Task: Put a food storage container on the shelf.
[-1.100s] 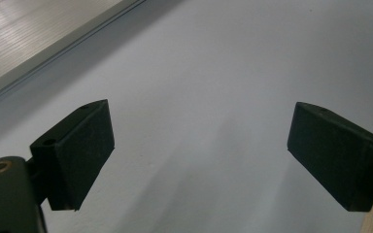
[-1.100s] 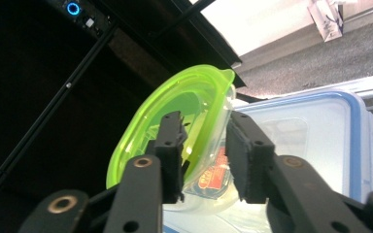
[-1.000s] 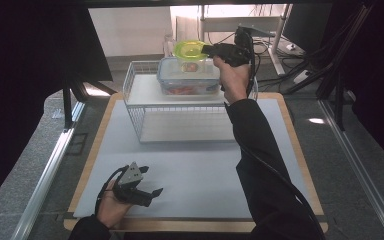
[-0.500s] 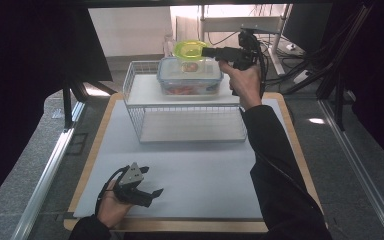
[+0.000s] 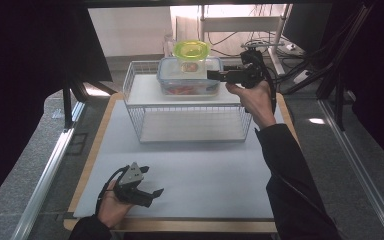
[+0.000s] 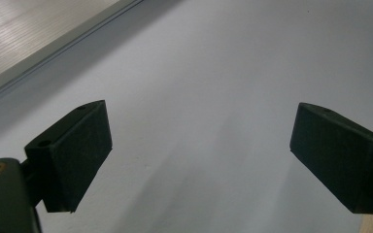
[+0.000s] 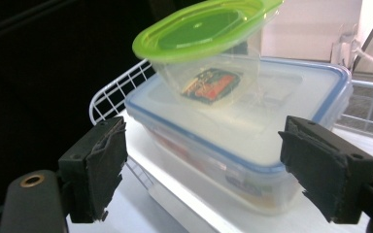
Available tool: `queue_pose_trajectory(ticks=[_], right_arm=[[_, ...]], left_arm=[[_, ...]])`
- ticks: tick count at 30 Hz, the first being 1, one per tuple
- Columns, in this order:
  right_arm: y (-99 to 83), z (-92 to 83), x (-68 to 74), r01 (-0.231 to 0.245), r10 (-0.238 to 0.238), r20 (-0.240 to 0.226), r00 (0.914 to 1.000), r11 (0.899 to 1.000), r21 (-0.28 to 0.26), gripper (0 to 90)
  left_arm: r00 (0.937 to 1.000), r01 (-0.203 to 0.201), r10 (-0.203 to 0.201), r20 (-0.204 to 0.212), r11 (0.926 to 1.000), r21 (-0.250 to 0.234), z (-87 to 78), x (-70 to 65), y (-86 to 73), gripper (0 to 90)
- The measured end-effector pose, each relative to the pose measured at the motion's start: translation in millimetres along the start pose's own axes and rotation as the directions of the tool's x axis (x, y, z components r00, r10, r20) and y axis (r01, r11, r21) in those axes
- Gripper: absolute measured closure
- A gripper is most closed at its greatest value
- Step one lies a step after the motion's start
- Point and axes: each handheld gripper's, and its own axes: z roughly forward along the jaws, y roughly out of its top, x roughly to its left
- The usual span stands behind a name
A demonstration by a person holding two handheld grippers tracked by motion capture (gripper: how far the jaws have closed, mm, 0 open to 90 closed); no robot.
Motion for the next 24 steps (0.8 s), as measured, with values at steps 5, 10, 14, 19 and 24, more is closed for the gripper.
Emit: queue_pose_trajectory(ticks=[5,10,14,19,24], right_arm=[[-10.3,-6.3,5.8,0.056,-0.056,0.026,0.9981,0.998,0.003,14.8],[-23.2,-10.5,11.7,0.105,-0.105,0.040,0.9937,0.994,0.008,10.7],[-32.4,-12.7,14.8,0.121,-0.121,0.035,0.9920,0.993,0.008,8.4],[-44.0,-13.4,20.2,0.167,-0.168,0.047,0.9847,0.986,0.030,6.9],[-56.6,-12.8,25.2,0.210,-0.213,0.048,0.9759,0.976,0.053,3.5]], left_arm=[[1.0000,-0.006,0.006,0.004,1.0000,-0.004,-0.1,-0.4,0.1,7.2],[0.9999,-0.003,0.003,0.014,0.9999,-0.010,0.5,-0.6,0.2,6.7],[0.9978,0.025,-0.022,0.062,0.9986,-0.047,-0.6,-0.4,0.9,5.1],[0.9973,0.031,-0.028,0.068,0.9980,-0.054,-0.6,0.6,0.0,4.4],[0.9963,0.033,-0.029,0.081,0.9982,-0.050,-0.4,0.1,0.0,4.7]])
